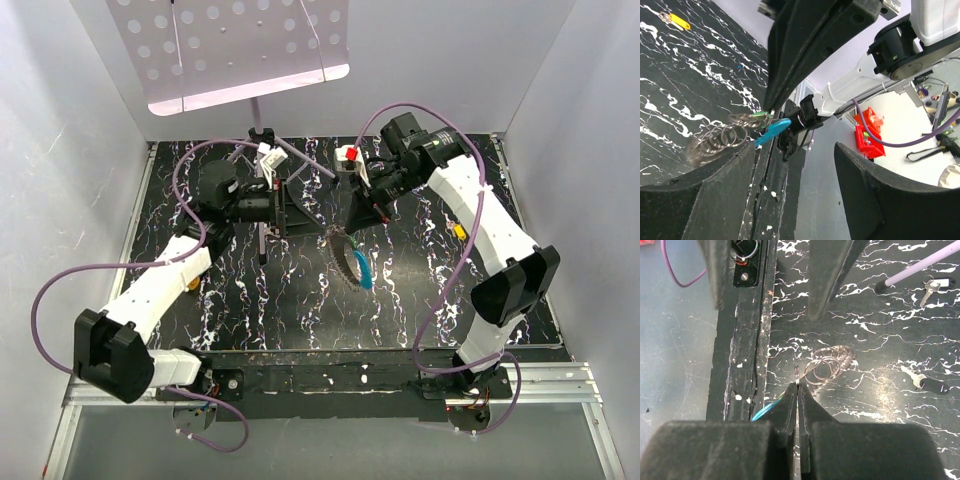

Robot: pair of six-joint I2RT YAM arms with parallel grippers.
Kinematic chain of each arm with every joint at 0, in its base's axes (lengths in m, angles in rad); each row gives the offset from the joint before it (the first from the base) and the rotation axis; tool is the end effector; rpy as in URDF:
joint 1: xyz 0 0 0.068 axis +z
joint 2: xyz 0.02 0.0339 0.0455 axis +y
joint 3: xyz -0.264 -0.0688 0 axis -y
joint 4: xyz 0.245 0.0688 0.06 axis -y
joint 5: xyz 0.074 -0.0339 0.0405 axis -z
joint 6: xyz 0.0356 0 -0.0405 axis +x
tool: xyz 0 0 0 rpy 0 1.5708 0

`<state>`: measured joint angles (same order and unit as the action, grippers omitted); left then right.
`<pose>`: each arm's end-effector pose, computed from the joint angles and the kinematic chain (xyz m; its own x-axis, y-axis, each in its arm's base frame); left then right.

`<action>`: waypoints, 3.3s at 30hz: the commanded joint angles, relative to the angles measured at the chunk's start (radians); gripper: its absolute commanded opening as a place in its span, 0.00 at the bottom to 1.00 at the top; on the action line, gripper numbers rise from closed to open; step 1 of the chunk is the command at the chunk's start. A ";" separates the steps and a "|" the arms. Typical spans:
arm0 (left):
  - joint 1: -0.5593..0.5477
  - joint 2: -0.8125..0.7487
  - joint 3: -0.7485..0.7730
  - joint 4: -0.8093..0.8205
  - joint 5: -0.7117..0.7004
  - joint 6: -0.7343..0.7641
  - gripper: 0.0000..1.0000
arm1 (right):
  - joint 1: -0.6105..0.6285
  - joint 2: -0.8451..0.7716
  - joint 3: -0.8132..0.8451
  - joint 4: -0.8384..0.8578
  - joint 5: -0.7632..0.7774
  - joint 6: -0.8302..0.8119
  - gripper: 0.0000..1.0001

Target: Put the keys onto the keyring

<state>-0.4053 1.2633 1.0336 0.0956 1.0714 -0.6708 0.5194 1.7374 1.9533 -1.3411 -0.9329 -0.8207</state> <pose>0.2473 -0.1401 0.3556 -0.7106 -0.0190 -0.7033 0.6978 0.1088 -0.7080 0.2734 0.1893 0.3990 -0.0978 -0.5578 -0.8242 -0.9795 -0.0924 0.1788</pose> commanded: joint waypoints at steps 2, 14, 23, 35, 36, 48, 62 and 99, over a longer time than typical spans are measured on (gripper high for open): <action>-0.073 0.048 0.091 -0.089 0.004 0.086 0.60 | 0.007 0.040 0.015 -0.253 -0.043 -0.040 0.01; -0.129 0.119 0.215 -0.344 -0.086 0.247 0.42 | 0.007 0.042 0.013 -0.254 -0.055 -0.031 0.01; -0.129 0.151 0.267 -0.464 -0.123 0.315 0.39 | 0.007 0.036 0.013 -0.254 -0.063 -0.029 0.01; -0.138 0.188 0.292 -0.467 -0.114 0.323 0.35 | 0.008 0.040 0.010 -0.254 -0.090 -0.026 0.01; -0.138 0.189 0.292 -0.467 -0.117 0.324 0.35 | 0.008 0.040 0.010 -0.253 -0.090 -0.024 0.01; -0.138 0.189 0.298 -0.490 -0.125 0.373 0.36 | 0.010 0.033 -0.002 -0.254 -0.096 -0.024 0.01; -0.135 0.180 0.315 -0.545 -0.163 0.433 0.38 | 0.013 0.030 -0.005 -0.253 -0.098 -0.024 0.01; -0.130 0.219 0.329 -0.524 -0.073 0.390 0.12 | 0.022 0.036 -0.013 -0.254 -0.106 -0.020 0.01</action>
<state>-0.5377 1.4845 1.3254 -0.4263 0.9703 -0.2775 0.5327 1.8000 1.9335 -1.3460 -0.9901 -0.8410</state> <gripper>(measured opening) 0.108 0.023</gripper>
